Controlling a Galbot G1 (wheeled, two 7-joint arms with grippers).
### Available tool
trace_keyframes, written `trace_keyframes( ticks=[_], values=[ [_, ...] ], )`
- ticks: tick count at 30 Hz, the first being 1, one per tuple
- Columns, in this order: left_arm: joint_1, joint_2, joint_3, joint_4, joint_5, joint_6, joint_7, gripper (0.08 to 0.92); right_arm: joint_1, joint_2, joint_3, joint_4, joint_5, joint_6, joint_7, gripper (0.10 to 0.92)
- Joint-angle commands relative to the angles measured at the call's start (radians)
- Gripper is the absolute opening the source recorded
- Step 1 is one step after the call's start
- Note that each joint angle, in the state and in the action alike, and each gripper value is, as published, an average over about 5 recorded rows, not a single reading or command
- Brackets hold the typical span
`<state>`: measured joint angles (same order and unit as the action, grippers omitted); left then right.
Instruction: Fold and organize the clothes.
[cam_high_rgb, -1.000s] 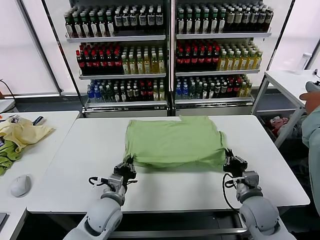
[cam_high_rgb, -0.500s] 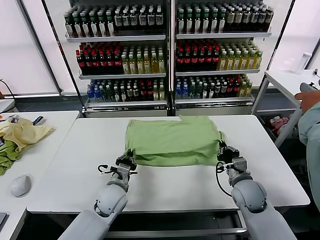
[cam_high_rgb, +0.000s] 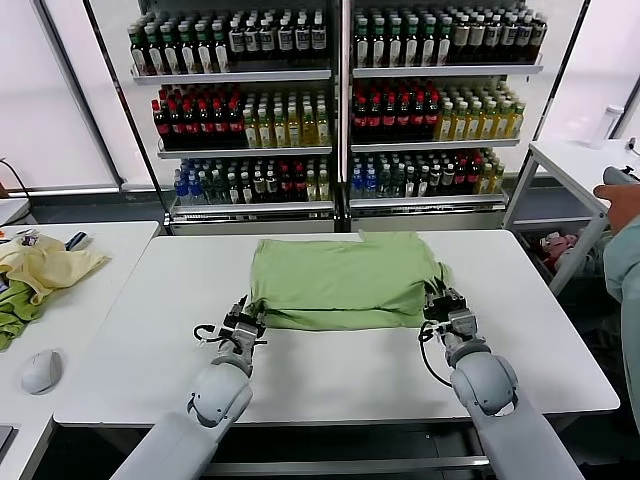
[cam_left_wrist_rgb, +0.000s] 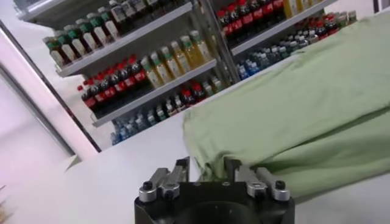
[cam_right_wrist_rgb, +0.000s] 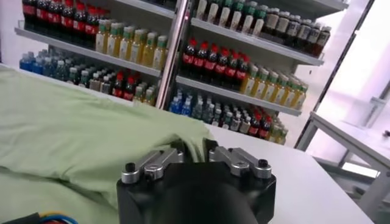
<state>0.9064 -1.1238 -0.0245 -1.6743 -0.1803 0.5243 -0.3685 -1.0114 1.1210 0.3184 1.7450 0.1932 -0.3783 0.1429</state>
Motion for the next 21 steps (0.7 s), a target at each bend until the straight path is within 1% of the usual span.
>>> trace_keyframes(
  ticks=[1, 4, 7, 9, 11, 15, 16, 18, 21],
  values=[
    [0.097, 0.014, -0.040, -0.078, -0.058, 0.003, 0.001, 0.600, -0.123, -0.003, 0.096, 0.082, 0.005, 0.011, 0.000, 0.588],
    [0.087, 0.011, -0.043, -0.056, -0.102, -0.003, 0.005, 0.686, -0.149, -0.004, 0.130, 0.091, 0.044, -0.005, 0.008, 0.666],
    [0.058, 0.002, -0.039, -0.024, -0.136, -0.007, 0.006, 0.766, -0.146, -0.001, 0.133, 0.065, 0.071, -0.034, 0.013, 0.750],
    [0.036, -0.007, -0.034, -0.003, -0.153, -0.004, 0.006, 0.799, -0.132, 0.004, 0.123, 0.040, 0.092, -0.064, 0.018, 0.795],
    [0.019, -0.014, -0.030, 0.017, -0.164, -0.001, 0.006, 0.817, -0.113, 0.010, 0.108, 0.015, 0.124, -0.098, 0.026, 0.815],
    [-0.004, -0.022, -0.023, 0.040, -0.180, 0.001, 0.005, 0.822, -0.075, 0.018, 0.082, -0.037, 0.186, -0.138, 0.041, 0.820],
    [-0.004, -0.023, -0.021, 0.040, -0.181, 0.000, 0.005, 0.821, -0.069, 0.017, 0.077, -0.045, 0.198, -0.141, 0.042, 0.811],
    [0.001, -0.023, -0.016, 0.035, -0.181, -0.002, 0.006, 0.811, -0.059, 0.016, 0.067, -0.058, 0.223, -0.146, 0.044, 0.776],
    [0.012, -0.027, -0.011, 0.028, -0.181, -0.002, 0.008, 0.750, -0.049, 0.012, 0.052, -0.071, 0.246, -0.147, 0.044, 0.690]
  ],
)
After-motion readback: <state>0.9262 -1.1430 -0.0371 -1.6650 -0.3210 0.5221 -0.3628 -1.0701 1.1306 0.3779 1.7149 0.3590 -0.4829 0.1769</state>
